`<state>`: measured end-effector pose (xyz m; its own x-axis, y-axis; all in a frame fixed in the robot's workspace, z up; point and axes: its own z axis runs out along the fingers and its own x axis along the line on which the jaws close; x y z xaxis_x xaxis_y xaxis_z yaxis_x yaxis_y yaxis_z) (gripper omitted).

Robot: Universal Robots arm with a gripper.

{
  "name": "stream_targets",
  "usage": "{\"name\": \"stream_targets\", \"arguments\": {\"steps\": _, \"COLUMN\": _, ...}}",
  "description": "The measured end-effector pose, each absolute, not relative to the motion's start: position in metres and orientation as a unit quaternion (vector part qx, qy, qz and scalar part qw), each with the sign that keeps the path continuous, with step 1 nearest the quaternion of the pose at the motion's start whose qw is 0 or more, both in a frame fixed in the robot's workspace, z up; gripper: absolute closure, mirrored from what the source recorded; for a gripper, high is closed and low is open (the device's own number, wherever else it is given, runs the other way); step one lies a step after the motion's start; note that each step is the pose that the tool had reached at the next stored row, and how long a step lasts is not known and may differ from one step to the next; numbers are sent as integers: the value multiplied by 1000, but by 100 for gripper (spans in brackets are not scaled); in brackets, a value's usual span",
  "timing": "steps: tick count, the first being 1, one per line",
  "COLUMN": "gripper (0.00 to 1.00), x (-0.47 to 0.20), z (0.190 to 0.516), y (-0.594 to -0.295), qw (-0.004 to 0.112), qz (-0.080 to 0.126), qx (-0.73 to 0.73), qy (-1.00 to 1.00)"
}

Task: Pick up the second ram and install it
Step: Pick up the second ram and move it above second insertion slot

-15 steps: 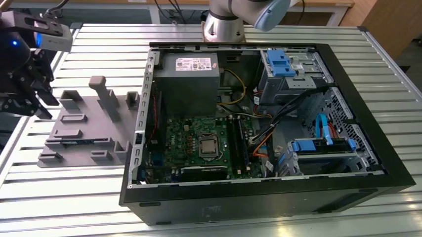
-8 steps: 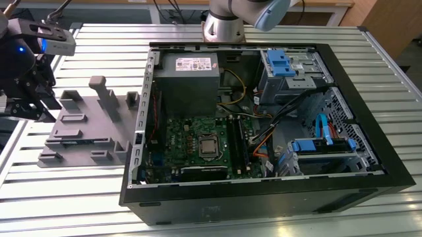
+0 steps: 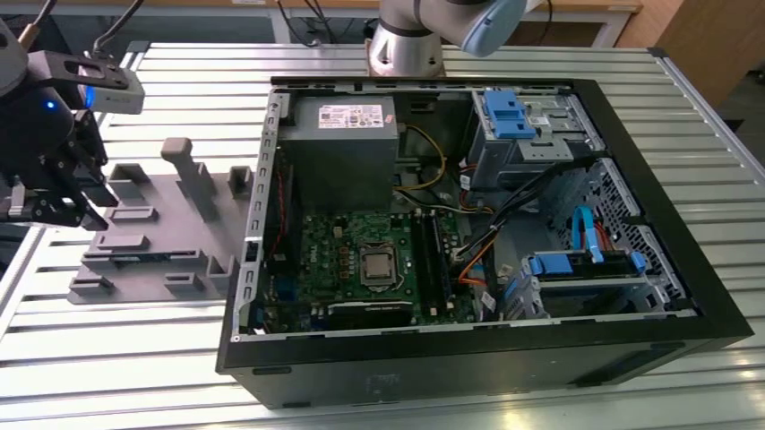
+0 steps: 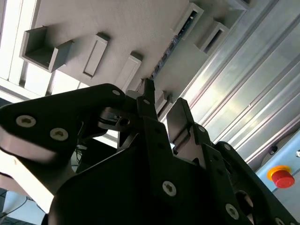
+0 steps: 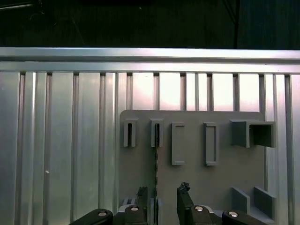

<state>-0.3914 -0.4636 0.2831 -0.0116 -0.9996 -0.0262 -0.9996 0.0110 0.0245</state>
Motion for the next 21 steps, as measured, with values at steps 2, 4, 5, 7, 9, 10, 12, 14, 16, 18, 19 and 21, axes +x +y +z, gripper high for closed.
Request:
{"name": "stream_targets", "arguments": {"steps": 2, "gripper": 62, "x": -391, "z": 280, "y": -464, "qw": 1, "qz": 18, "qx": -703, "qy": 711}}
{"name": "stream_targets", "arguments": {"steps": 4, "gripper": 62, "x": -391, "z": 278, "y": -464, "qw": 1, "qz": 18, "qx": -703, "qy": 711}}
{"name": "stream_targets", "arguments": {"steps": 5, "gripper": 62, "x": -391, "z": 277, "y": -464, "qw": 1, "qz": 18, "qx": -703, "qy": 711}}
{"name": "stream_targets", "arguments": {"steps": 7, "gripper": 62, "x": -391, "z": 274, "y": -464, "qw": 1, "qz": 18, "qx": -703, "qy": 711}}
{"name": "stream_targets", "arguments": {"steps": 9, "gripper": 62, "x": -391, "z": 273, "y": -464, "qw": 1, "qz": 18, "qx": -703, "qy": 711}}
{"name": "stream_targets", "arguments": {"steps": 10, "gripper": 62, "x": -391, "z": 272, "y": -464, "qw": 1, "qz": 18, "qx": -703, "qy": 711}}
{"name": "stream_targets", "arguments": {"steps": 12, "gripper": 62, "x": -391, "z": 272, "y": -464, "qw": 1, "qz": 18, "qx": -703, "qy": 711}}
{"name": "stream_targets", "arguments": {"steps": 14, "gripper": 62, "x": -391, "z": 272, "y": -464, "qw": 1, "qz": 18, "qx": -703, "qy": 711}}
{"name": "stream_targets", "arguments": {"steps": 16, "gripper": 62, "x": -391, "z": 271, "y": -464, "qw": 1, "qz": 18, "qx": -703, "qy": 711}}
{"name": "stream_targets", "arguments": {"steps": 18, "gripper": 62, "x": -391, "z": 269, "y": -465, "qw": 1, "qz": 18, "qx": -703, "qy": 711}}
{"name": "stream_targets", "arguments": {"steps": 19, "gripper": 62, "x": -391, "z": 267, "y": -465, "qw": 1, "qz": 18, "qx": -703, "qy": 711}}
{"name": "stream_targets", "arguments": {"steps": 21, "gripper": 62, "x": -391, "z": 264, "y": -466, "qw": 1, "qz": 18, "qx": -703, "qy": 711}}
